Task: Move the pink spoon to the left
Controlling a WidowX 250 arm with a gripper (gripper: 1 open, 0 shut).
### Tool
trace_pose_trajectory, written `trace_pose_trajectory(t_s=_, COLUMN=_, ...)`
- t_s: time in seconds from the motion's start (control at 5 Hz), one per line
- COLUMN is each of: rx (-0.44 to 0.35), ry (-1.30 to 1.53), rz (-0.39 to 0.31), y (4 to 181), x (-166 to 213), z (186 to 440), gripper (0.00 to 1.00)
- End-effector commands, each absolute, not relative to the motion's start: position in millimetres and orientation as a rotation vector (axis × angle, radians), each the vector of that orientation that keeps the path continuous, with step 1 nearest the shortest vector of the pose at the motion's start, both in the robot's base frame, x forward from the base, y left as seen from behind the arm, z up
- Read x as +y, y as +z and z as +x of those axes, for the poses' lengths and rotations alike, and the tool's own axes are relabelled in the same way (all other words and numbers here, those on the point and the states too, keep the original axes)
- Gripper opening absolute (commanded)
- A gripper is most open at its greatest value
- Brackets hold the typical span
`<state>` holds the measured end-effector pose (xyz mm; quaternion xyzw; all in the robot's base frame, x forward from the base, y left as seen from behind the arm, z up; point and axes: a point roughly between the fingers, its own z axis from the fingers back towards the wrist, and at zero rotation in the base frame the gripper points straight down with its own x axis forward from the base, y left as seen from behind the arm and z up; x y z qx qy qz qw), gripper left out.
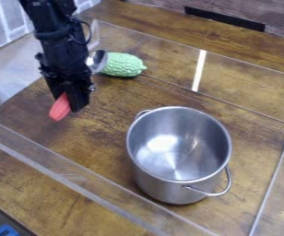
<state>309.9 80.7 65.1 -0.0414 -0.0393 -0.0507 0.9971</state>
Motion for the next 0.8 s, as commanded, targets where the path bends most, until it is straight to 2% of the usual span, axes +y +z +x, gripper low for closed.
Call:
trace_pose_trajectory(t_s=0.0, rx=-0.139, ry=-0.111, rz=-0.049, y=79.7, x=97.0, z=318.5, gripper=0.0)
trace_pose_trajectory(t_s=0.2, rx=-0.129, ry=-0.111, rz=-0.043, y=79.5, x=99.9, z=317.0, gripper=1.0)
trace_pose_trajectory(t_s=0.6, rx=-0.108, ry=-0.118, rz=0.0, y=86.9, x=98.9, z=316.4, gripper=1.0)
